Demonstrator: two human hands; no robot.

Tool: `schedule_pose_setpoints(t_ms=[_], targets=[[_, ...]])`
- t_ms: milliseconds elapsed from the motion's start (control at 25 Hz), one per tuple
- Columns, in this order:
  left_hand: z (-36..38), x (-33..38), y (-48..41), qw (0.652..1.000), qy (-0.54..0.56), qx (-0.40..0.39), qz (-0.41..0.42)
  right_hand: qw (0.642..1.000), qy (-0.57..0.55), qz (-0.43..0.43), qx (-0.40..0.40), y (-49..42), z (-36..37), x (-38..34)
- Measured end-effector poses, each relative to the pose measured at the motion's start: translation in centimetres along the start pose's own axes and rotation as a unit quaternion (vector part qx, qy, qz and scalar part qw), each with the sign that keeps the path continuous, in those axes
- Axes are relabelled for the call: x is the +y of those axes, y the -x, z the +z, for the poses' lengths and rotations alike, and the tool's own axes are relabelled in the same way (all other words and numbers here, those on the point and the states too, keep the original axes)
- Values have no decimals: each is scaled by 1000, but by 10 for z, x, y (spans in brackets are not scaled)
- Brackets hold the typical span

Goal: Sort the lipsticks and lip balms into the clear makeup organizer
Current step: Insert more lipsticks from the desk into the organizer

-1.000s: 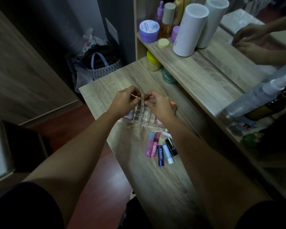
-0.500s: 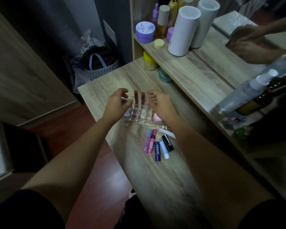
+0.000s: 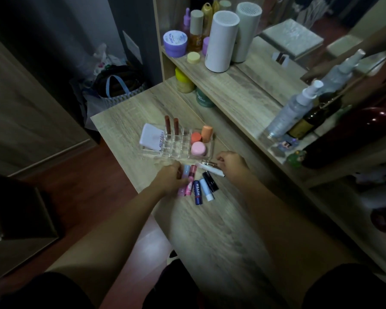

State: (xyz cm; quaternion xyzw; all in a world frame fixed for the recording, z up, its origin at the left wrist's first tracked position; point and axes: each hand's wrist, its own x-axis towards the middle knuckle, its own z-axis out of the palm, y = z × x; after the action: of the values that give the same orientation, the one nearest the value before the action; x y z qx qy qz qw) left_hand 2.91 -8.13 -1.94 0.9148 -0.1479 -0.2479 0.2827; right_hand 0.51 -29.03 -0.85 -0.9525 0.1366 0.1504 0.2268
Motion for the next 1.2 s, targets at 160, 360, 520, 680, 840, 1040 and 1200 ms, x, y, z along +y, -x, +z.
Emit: schedule_pose_setpoints(t_ms=[160,360,520,680,840,1040,1200], targets=[[4,-1,2,999,27,5,-27,999,36,-13,-15,-3,10,0],[-5,-6,5,998,50,16,-33,993,104,-47,-29,-5,8,-1],[-23,-9,10,996,80,44,-11,995,74,-68,-8,11,6,-6],[-53,-12,8,975,209,73,-8,975,-209,-63,33,29,-5,-35],[-81,-9,0,943,288,162,-22,920,-376,-72,83,19,-23,-73],[-98,-8,-14,940,248,236,-9,894,-406,-61,179,-13,-16,-96],[-91,-13,-24,947,204,248,-8,903,-371,-49,210,-24,0,-99]])
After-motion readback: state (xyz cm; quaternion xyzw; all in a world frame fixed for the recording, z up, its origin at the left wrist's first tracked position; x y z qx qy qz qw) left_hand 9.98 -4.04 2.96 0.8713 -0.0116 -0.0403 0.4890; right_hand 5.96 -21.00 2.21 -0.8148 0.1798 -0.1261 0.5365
